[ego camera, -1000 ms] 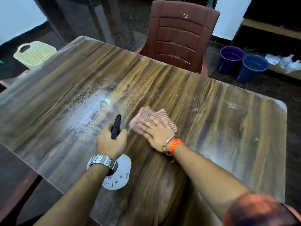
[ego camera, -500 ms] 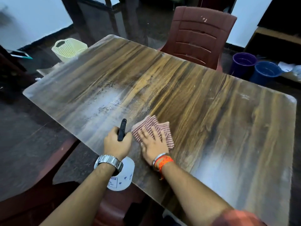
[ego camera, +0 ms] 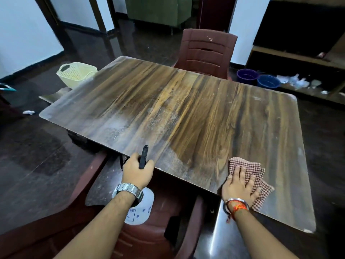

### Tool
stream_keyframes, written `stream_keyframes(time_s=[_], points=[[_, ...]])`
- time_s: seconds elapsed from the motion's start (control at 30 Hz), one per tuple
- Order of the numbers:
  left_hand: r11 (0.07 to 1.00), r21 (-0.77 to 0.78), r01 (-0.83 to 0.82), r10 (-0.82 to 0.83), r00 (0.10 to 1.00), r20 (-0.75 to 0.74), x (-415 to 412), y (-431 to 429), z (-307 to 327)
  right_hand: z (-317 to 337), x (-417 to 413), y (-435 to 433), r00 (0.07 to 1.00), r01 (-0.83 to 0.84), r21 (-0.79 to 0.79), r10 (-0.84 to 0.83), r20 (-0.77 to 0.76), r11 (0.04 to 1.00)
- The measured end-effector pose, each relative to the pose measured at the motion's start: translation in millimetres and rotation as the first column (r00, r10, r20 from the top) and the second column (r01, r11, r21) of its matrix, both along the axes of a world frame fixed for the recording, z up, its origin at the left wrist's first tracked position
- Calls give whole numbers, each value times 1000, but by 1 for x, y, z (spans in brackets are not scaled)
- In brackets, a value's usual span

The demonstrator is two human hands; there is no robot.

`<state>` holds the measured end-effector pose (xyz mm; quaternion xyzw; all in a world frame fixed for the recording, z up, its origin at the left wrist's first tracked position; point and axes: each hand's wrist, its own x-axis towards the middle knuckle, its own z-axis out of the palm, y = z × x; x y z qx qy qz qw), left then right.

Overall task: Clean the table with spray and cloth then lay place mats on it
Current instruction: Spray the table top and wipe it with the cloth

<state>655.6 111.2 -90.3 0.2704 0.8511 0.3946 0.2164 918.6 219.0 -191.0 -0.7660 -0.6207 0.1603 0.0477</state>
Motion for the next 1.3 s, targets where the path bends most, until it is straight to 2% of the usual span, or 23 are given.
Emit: stream_keyframes(time_s=[0.1, 0.23, 0.37, 0.63, 0.93, 1.13, 1.3], points=[[999, -22, 42, -41, 998, 51, -4, -13, 4, 7, -29, -15, 998, -57, -46, 55, -24, 997], [992, -79, 101, -100, 995, 10, -13, -9, 7, 2, -57, -26, 989, -146, -9, 146, 15, 989], [965, -179, 192, -204, 977, -55, -24, 1, 2, -6, -64, -26, 990, -135, 25, 133, 50, 991], [964, -228, 134, -142, 990, -19, -61, -21, -11, -11, -90, -23, 998, -60, -36, 60, -7, 998], [982, -85, 167, -170, 985, -23, -169, -60, -2, -9, -219, -43, 988, -151, -43, 151, -20, 988], [969, -78, 232, -233, 972, -4, -246, -79, 4, -10, -297, -63, 982, -187, -73, 186, -31, 980], [960, -95, 265, -262, 964, 43, -284, -81, 3, -7, -330, -72, 983, -184, -103, 182, -29, 978]])
